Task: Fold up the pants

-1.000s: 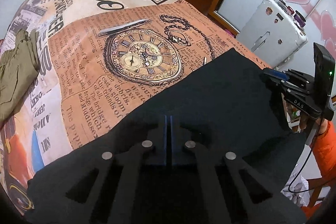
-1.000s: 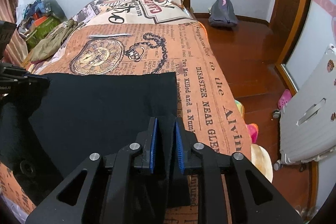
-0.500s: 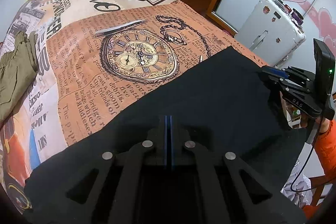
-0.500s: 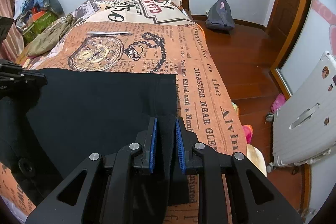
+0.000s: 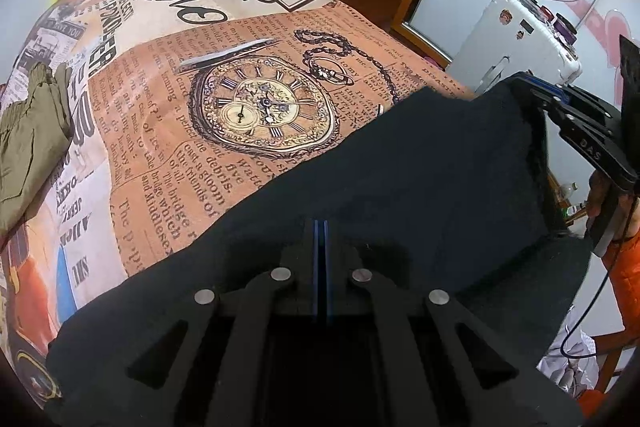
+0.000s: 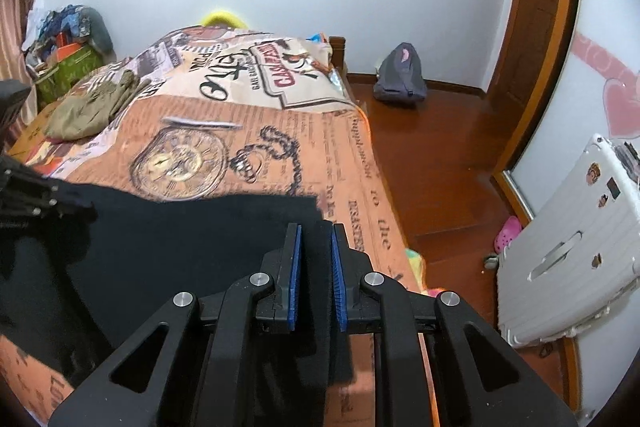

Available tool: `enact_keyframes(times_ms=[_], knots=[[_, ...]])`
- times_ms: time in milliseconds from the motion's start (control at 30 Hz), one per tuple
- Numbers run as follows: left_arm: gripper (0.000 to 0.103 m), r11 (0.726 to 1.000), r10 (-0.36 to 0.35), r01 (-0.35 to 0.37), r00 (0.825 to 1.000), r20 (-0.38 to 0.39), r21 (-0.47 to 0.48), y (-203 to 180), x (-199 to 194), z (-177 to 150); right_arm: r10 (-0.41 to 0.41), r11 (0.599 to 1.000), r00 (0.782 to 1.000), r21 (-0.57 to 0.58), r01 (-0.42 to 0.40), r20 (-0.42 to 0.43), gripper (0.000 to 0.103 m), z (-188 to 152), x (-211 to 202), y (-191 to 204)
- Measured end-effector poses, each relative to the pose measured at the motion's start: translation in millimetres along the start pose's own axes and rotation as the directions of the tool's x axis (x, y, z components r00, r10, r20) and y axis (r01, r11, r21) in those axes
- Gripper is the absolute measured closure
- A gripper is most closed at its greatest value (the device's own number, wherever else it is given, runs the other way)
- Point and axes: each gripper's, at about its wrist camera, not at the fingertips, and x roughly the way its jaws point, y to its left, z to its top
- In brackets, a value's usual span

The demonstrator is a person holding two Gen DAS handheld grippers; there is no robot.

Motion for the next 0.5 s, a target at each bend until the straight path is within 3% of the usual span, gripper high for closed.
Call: enact_keyframes(times_ms=[333,500], knots=[[0.1,0.999,0.008,-0.007,1.0,0.03,-0.039,5.1,-15.2,4.9,0.024,1.0,0.999,0.003,-0.024,0.046,0.094,15.4,-2.9,-3.0],[0.099,0.998,0.027,-0.024,0.998,0.049,-0.06,10.9,-25.1,4.9,0.037,0.999,0.999,-0.006,-0.037,0.016,0.094,26.0,19.1,-1.7]])
